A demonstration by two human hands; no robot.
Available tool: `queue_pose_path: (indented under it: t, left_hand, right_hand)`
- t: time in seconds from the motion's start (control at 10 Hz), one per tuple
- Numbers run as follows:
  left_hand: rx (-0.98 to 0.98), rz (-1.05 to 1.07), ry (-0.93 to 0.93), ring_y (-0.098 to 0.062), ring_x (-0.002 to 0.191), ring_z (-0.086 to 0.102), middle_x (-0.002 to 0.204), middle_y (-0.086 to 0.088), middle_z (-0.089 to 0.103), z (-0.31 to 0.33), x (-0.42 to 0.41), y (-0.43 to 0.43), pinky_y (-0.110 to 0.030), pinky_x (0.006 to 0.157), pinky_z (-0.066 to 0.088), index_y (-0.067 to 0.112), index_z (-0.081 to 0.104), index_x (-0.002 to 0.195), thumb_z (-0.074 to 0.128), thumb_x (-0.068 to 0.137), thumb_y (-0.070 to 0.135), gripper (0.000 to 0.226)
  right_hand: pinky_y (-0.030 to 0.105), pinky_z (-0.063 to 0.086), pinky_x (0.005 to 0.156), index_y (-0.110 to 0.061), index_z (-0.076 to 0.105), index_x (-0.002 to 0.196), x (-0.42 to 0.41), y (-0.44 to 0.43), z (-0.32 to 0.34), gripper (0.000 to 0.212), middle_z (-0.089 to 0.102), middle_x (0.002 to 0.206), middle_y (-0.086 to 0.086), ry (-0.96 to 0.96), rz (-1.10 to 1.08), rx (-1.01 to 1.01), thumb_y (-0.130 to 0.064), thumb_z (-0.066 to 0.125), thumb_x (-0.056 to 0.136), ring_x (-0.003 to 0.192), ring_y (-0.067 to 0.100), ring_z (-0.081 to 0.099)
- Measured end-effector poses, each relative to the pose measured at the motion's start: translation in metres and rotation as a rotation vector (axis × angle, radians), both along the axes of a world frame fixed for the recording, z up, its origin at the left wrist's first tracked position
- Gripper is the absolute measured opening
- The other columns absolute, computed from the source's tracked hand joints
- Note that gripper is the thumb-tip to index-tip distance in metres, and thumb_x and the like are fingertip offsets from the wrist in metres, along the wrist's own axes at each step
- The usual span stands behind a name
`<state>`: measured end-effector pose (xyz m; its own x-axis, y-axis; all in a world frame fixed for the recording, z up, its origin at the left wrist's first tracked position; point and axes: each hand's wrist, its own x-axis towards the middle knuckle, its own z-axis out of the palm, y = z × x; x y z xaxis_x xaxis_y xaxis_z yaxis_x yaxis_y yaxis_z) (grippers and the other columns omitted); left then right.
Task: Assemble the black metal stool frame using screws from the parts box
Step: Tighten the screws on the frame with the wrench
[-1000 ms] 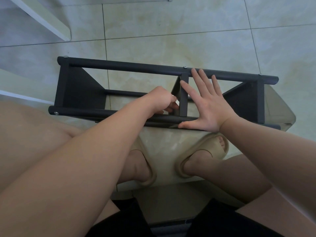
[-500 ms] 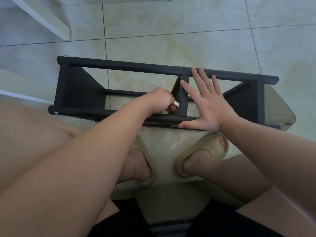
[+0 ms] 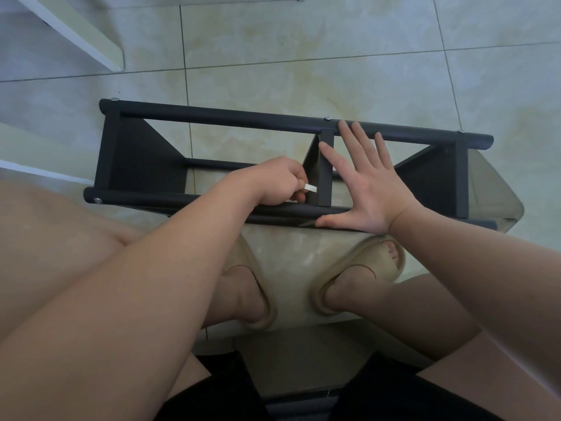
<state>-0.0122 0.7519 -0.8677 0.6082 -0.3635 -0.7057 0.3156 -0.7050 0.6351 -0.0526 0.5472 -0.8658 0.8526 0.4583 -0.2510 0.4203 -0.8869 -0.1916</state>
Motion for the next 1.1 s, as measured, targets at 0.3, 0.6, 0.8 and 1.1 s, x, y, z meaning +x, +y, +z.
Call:
queue_pose_path:
  t: [0.3, 0.6, 0.8, 1.1]
  left_hand:
    - [0.04, -0.128, -0.032, -0.015, 0.085, 0.061, 0.084, 0.009, 0.07, -0.005, 0.002, 0.004, -0.034, 0.087, 0.047, 0.026, 0.062, 0.076, 0.054, 0.099, 0.014, 0.027]
    - [0.129, -0.286, -0.081, -0.012, 0.086, 0.057, 0.088, 0.013, 0.061, -0.003, 0.004, 0.004, -0.033, 0.084, 0.045, 0.035, 0.059, 0.075, 0.059, 0.098, 0.027, 0.024]
    - [0.086, -0.181, -0.112, -0.003, 0.073, 0.062, 0.066, 0.019, 0.069, 0.003, 0.012, 0.012, -0.026, 0.072, 0.047, 0.035, 0.069, 0.069, 0.07, 0.09, 0.023, 0.025]
    - [-0.08, 0.108, -0.028, -0.018, 0.096, 0.066, 0.094, -0.001, 0.069, 0.004, 0.005, 0.001, -0.035, 0.087, 0.055, 0.03, 0.066, 0.081, 0.059, 0.096, 0.018, 0.021]
  right_hand:
    - [0.059, -0.005, 0.123, -0.023, 0.008, 0.163, 0.0, 0.0, 0.0, 0.122, -0.01, 0.168, 0.017, 0.004, -0.005, 0.004, -0.094, 0.038, 0.069, 0.155, 0.035, -0.013]
    - [0.059, -0.003, 0.123, -0.022, 0.01, 0.163, 0.0, -0.001, -0.002, 0.121, -0.009, 0.168, 0.017, -0.011, -0.004, 0.007, -0.094, 0.039, 0.07, 0.155, 0.035, -0.011]
    - [0.059, -0.004, 0.124, -0.023, 0.009, 0.163, 0.0, -0.001, -0.002, 0.121, -0.009, 0.168, 0.017, -0.01, -0.007, 0.023, -0.094, 0.04, 0.07, 0.155, 0.035, -0.012]
    - [0.059, -0.004, 0.123, -0.022, 0.01, 0.163, 0.0, -0.001, -0.002, 0.121, -0.01, 0.168, 0.017, 0.0, -0.004, 0.018, -0.094, 0.039, 0.07, 0.155, 0.036, -0.013]
